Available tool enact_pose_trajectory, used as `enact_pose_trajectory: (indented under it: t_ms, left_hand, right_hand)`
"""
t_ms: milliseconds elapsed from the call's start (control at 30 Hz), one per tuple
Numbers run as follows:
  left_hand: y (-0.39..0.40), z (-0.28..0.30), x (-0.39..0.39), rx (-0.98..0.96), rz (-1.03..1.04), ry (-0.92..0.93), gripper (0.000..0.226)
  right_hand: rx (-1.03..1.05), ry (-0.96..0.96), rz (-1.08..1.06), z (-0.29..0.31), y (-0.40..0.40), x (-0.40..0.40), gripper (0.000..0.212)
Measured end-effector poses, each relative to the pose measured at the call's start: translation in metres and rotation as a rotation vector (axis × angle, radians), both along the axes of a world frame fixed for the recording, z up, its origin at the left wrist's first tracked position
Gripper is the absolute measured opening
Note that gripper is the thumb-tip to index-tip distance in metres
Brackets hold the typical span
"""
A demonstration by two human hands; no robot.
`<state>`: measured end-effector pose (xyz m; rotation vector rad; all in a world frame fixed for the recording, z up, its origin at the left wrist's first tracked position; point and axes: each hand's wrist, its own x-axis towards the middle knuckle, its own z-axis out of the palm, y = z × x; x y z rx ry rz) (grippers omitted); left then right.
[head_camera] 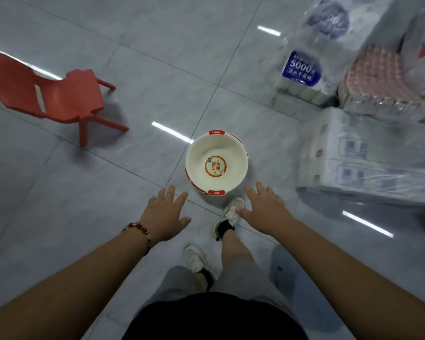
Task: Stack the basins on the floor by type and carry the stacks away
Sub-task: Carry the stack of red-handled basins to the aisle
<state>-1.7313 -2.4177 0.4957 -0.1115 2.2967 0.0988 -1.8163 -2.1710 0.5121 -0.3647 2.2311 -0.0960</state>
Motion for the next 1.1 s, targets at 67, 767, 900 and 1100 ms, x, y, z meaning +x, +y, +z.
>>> enact_pose_trajectory:
  t_ms: [67,767,900,1100]
  left_hand:
    - [-0.006,-0.023,-0.027,-0.008,0.005,-0.031,0.080]
    - [-0.078,-0.426,-0.235,-0.021,-0.158,-0.121,0.073]
    - [-0.098,-0.488,-0.240,0.029,0.076,-0.034,0.081]
    - [-0.118,-0.546,-0.223,0.440,1.006,-0.215,0.086]
  right_hand:
    - [0.019,-0.015,0.020,-0.019,-0.005,-0.030,0.076]
    - [0.164,-0.218,-0.328,-0.419,-0.047,-0.158,0.079]
    - [0.048,-0.317,-1.026,-0.486,-0.040,-0.139,0.072]
    - [-0.016,-0.550,-1.608,-0.553,-0.031,-0.110,0.057]
